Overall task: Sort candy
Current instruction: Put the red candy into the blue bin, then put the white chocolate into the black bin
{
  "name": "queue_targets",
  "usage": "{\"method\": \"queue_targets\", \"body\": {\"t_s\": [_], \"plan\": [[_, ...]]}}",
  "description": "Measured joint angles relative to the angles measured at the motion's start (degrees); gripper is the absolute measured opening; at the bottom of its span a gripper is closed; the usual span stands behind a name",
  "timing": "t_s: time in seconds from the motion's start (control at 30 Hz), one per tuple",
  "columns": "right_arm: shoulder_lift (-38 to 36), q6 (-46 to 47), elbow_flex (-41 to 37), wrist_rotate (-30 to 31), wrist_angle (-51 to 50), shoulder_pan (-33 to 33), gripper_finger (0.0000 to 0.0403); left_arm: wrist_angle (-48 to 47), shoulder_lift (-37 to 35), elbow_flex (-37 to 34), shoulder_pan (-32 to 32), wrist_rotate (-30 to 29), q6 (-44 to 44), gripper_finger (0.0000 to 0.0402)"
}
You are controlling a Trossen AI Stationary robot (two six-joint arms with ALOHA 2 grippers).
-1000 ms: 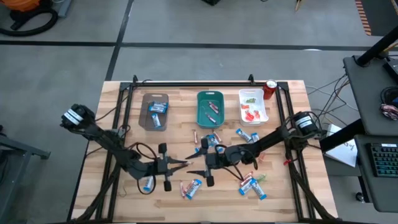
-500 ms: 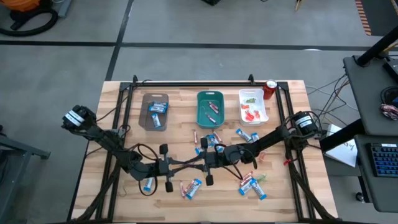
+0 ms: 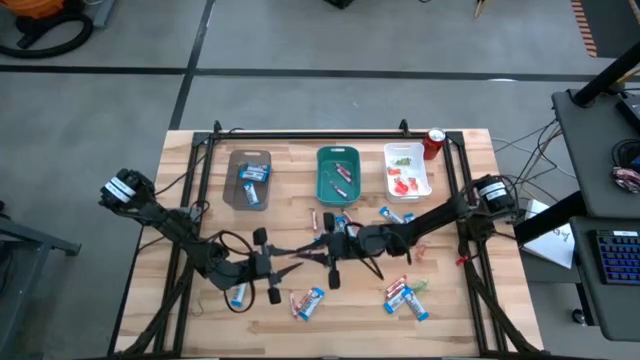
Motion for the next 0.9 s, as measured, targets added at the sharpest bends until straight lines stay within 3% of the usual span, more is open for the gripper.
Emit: {"method": "queue_targets", "body": {"t_s": [0.13,0.27,0.47,0.6,0.7,0.9], "plan": [[-3.2,2.1,-0.1,0.5,-8.7,-2.3,0.0034,-1.6,-0.5,0.0,0.0,-2.5,-0.2,0.0158],[-8.0,2.4,-0.1,5.7,-18.3,-5.3,0.0034,-2.2,-0.6,0.0,0.0,-2.6,-0.4,0.0179],[-14.2,6.7,-0.1,17.7,-36.4,-14.1,0.0034,-2.3,-0.7,0.0,0.0,-3.0,-3.6,0.0184],[-14.4,13.9,-0.1,18.1,-46.5,-22.4,0.0036,-4.4,-1.4,0.0,0.0,-2.9,-8.3,0.0177],[-12.6,15.6,-0.1,17.8,-47.5,-26.0,0.0067,-7.4,-2.9,0.0,0.0,-2.8,-11.6,0.0173],[-10.6,15.8,-0.1,17.4,-47.5,-27.4,0.0166,-14.2,-6.9,0.0,0.0,-2.8,-18.6,0.0169]]}}
